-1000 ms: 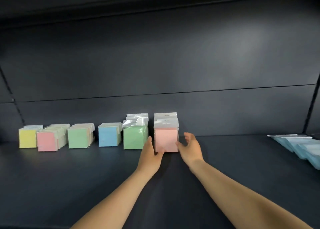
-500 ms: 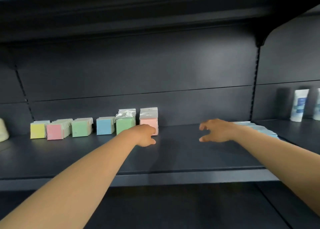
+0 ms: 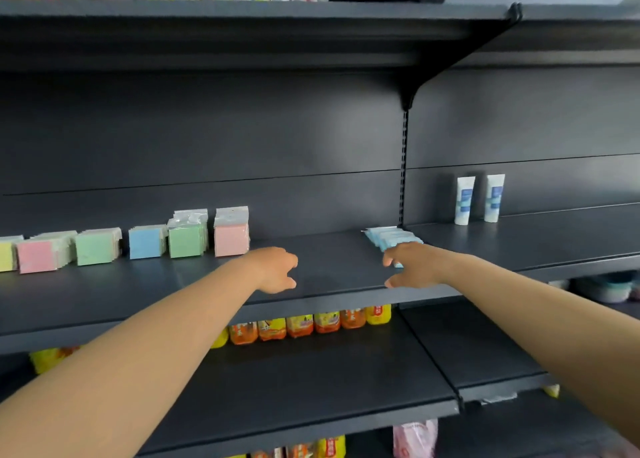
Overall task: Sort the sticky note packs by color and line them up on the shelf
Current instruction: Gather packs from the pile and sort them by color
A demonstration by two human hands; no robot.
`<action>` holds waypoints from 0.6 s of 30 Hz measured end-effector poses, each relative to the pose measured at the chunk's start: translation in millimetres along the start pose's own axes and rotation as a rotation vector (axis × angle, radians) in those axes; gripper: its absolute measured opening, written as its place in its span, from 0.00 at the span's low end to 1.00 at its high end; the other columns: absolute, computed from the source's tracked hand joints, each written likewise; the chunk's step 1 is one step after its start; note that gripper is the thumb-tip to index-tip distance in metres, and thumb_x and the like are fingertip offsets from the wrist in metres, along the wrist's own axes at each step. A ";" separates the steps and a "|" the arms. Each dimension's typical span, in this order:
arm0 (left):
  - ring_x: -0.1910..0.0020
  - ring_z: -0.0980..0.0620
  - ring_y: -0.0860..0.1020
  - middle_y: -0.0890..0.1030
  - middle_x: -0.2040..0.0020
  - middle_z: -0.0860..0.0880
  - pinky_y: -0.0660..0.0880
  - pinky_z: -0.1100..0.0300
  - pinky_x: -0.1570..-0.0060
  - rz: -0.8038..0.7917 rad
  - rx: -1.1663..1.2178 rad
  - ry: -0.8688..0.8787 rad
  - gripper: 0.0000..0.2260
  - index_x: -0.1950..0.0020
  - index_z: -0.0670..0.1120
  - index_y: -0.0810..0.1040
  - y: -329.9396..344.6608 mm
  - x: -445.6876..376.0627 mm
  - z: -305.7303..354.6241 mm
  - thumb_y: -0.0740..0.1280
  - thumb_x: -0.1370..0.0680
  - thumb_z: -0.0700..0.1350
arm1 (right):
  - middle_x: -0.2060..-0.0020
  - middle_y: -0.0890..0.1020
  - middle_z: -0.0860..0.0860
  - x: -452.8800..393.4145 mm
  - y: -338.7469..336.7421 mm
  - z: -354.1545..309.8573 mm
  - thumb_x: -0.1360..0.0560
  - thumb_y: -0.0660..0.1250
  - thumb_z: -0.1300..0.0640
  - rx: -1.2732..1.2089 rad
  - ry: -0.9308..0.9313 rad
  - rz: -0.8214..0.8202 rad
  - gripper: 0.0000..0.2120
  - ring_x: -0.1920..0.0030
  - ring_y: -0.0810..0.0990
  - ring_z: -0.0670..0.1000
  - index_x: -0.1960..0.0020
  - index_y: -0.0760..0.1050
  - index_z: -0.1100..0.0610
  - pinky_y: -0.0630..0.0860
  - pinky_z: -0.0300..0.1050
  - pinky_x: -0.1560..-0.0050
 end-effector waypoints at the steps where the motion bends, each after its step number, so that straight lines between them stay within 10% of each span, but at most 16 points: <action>1: 0.38 0.46 0.72 0.71 0.35 0.46 0.71 0.50 0.39 -0.002 0.009 0.002 0.21 0.30 0.46 0.66 -3.4 -2.8 6.6 0.59 0.20 0.52 | 0.32 0.69 0.51 2.9 0.2 8.8 0.23 0.64 0.46 -0.004 0.015 0.000 0.24 0.33 0.68 0.53 0.31 0.66 0.53 0.65 0.42 0.38; 12: 0.39 0.46 0.73 0.73 0.36 0.46 0.72 0.51 0.40 -0.017 0.127 0.039 0.20 0.31 0.45 0.68 -4.5 -104.0 89.3 0.59 0.20 0.51 | 0.30 0.68 0.52 -30.6 33.4 122.6 0.25 0.66 0.48 -0.205 0.125 -0.024 0.26 0.32 0.68 0.53 0.30 0.66 0.54 0.67 0.46 0.35; 18: 0.58 0.50 0.66 0.68 0.57 0.49 0.65 0.57 0.58 0.081 0.520 -0.104 0.11 0.57 0.47 0.70 18.1 -186.1 115.6 0.60 0.21 0.53 | 0.32 0.66 0.53 -83.4 45.8 153.8 0.24 0.65 0.48 -0.317 0.070 0.075 0.27 0.32 0.67 0.53 0.28 0.65 0.56 0.64 0.41 0.35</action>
Point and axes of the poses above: each hand's wrist, its own x-axis away from the middle knuckle, its own y-axis out of the palm, z = x × y, the point moved 7 cm from there along -x, towards the middle knuckle
